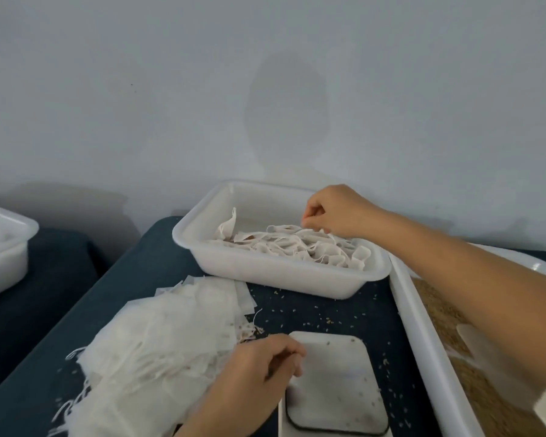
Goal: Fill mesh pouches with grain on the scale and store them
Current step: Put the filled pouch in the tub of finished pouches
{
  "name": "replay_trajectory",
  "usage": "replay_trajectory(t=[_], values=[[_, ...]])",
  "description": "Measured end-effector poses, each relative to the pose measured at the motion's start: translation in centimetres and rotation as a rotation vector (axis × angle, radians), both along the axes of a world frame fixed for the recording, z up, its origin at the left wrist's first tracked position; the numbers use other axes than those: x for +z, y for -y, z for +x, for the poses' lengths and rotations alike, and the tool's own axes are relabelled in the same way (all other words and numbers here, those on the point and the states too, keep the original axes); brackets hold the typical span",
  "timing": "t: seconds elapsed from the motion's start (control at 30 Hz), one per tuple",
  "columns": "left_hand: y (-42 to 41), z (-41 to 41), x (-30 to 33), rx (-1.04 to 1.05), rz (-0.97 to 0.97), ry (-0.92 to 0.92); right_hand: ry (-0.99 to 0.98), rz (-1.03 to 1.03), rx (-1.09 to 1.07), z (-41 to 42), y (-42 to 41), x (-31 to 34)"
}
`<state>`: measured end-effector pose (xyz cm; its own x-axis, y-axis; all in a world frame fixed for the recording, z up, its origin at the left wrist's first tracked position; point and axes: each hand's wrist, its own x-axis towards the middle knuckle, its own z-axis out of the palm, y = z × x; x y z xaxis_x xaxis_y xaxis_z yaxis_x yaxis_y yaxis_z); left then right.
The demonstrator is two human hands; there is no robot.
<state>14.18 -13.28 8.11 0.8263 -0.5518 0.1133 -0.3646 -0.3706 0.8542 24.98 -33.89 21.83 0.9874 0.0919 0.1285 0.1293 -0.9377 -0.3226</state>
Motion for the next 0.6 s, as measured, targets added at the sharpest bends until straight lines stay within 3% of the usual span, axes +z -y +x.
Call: replay_trajectory(t=[0.27,0.43,0.6], values=[[-4.5,-3.6,-0.8,0.003,0.087,0.133,-0.177,-0.145,0.325,-5.2,-10.5,-6.8],[-6.4,-5.6,-1.6,0.050,0.083,0.110,-0.305,-0.364,0.387,-4.6,-13.5,-12.6],[-8.0,-6.4,-1.6,0.080,0.023,0.090,-0.269,-0.239,0.376,-3.9,-13.7,-14.0]])
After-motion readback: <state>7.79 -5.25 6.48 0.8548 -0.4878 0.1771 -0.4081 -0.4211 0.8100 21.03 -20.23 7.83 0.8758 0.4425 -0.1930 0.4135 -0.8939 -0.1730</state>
